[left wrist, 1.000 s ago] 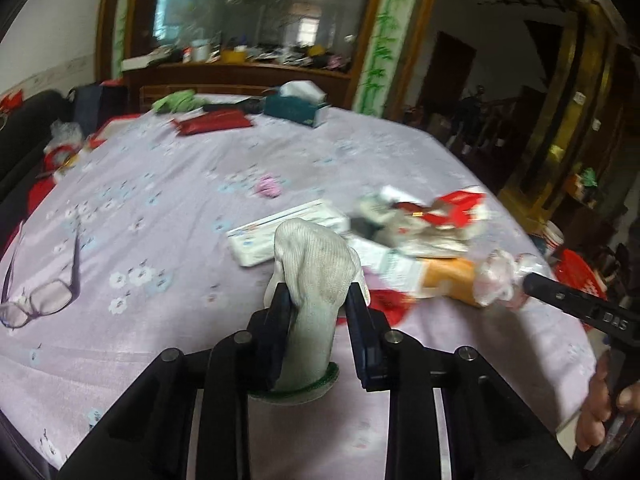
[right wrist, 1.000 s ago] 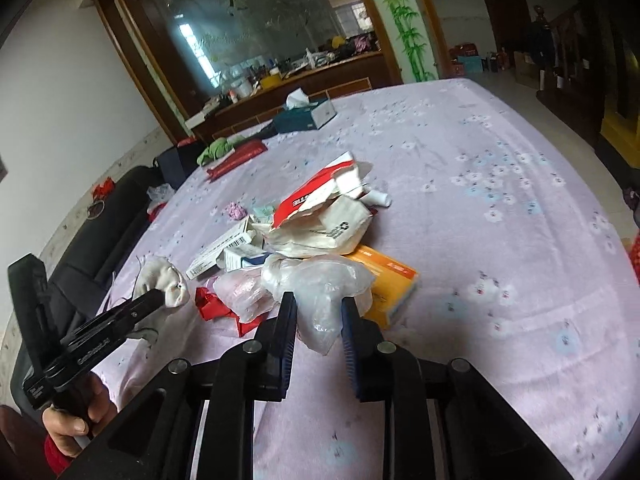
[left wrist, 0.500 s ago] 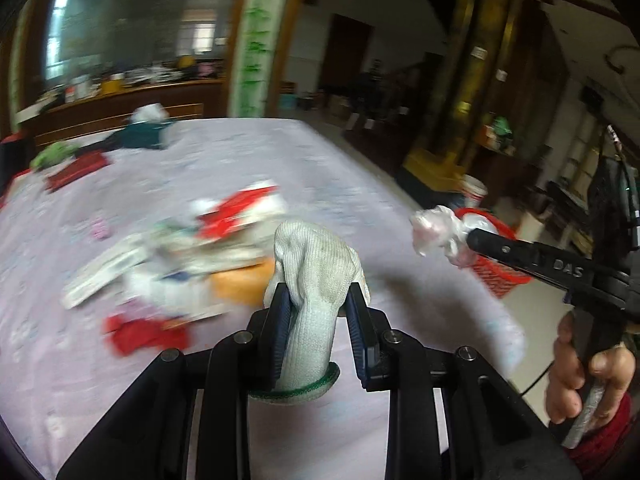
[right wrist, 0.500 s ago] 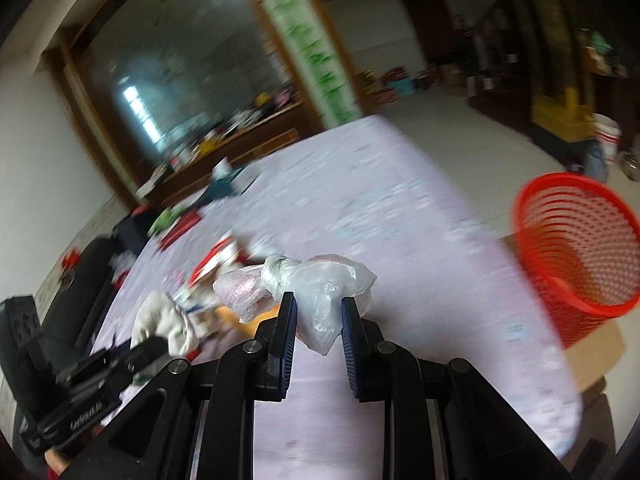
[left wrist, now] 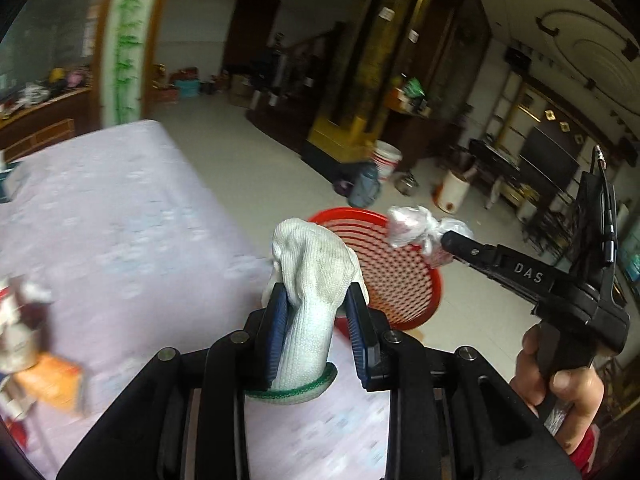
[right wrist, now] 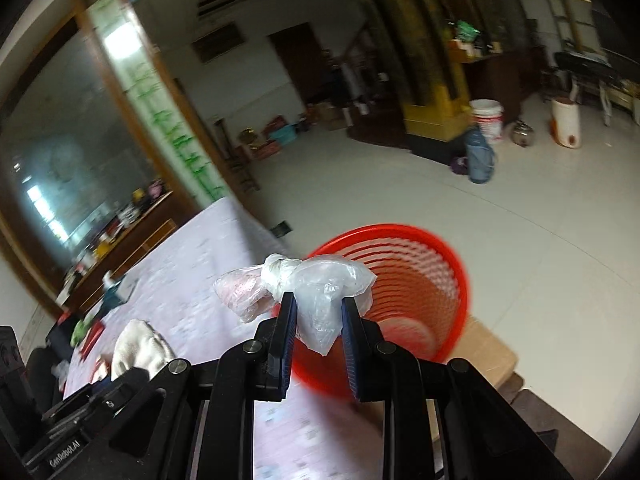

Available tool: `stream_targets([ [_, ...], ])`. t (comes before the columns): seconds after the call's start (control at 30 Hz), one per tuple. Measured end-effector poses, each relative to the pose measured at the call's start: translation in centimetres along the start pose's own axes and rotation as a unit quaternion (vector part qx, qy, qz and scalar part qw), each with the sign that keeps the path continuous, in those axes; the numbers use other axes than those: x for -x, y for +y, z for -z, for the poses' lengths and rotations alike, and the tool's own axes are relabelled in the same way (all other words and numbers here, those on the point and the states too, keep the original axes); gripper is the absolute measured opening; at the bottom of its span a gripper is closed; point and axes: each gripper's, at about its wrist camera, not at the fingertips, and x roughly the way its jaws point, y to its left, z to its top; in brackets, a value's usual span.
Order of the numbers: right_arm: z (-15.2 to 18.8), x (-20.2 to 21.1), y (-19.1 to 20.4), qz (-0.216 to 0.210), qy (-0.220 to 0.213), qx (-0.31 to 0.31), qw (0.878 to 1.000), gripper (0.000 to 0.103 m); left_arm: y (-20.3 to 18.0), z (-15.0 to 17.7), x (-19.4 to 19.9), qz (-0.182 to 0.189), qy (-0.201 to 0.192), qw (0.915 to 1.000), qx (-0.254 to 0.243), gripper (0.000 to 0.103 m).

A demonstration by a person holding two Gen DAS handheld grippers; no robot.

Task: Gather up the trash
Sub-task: 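Carry the glove and bag over the red basket and open both tools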

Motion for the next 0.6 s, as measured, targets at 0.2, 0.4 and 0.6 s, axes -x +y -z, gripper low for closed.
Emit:
stream_targets([
  [0.2, -2.1, -1.6, -2.8, 0.024, -0.001, -0.026, 0.999, 0.027, -3.2, -1.7, -6.1, 0.012, 0.025, 0.9994, -0.021, 0.044],
  [0.4, -3.0, -2.2, -4.3, 0.034, -0.009, -0.030, 0.999, 0.039, -3.8, -1.8, -6.1, 0.003, 0.018, 0.9996, -0.024, 0.057],
  [0.6, -1.5, -0.2, -2.7, 0.009, -0.018, -0.003, 1.000, 0.046, -1.9, 0.7, -0.5, -0.020, -0.014, 0.9994, -0.025, 0.071],
])
